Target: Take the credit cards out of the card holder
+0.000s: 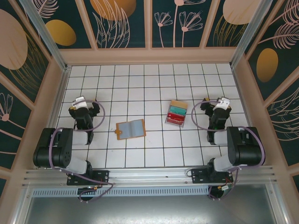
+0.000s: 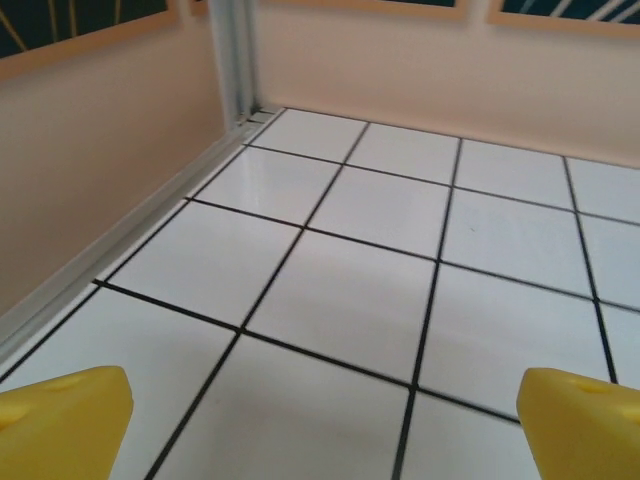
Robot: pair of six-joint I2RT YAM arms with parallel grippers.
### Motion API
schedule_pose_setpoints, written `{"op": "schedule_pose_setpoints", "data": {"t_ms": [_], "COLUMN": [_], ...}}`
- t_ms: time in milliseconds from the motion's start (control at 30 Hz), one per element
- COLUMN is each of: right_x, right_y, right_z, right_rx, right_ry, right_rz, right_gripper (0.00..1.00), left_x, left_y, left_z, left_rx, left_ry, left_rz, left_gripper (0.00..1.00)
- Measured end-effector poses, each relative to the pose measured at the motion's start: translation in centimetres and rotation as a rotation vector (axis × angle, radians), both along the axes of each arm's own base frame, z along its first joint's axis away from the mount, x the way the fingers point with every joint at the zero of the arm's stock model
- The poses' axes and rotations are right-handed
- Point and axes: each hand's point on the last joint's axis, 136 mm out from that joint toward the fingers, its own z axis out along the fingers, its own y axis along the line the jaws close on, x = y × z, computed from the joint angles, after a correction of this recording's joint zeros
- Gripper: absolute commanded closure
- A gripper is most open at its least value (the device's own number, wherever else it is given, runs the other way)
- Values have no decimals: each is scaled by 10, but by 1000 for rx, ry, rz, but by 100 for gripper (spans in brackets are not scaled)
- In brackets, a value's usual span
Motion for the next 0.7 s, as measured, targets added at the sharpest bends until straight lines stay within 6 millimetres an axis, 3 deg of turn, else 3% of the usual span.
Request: {"op": "schedule_pose_setpoints", "data": {"t_ms": [133, 300, 700], "right_x": [-1, 1, 1], "right_y": [8, 11, 13], "right_z": [-13, -9, -6], "right_rx": [-12, -18, -26], "right_ry": [34, 18, 10], "right_rz": [50, 67, 80], "right_gripper": [1, 1, 1], "left_x": [0, 3, 4], "left_y": [-7, -10, -15], "left_z": [3, 17, 21], "left_rx": [4, 9, 16], "left_ry": [-32, -86, -102], "left_rz": [-43, -65, -94], "left_gripper": [1, 1, 1]}}
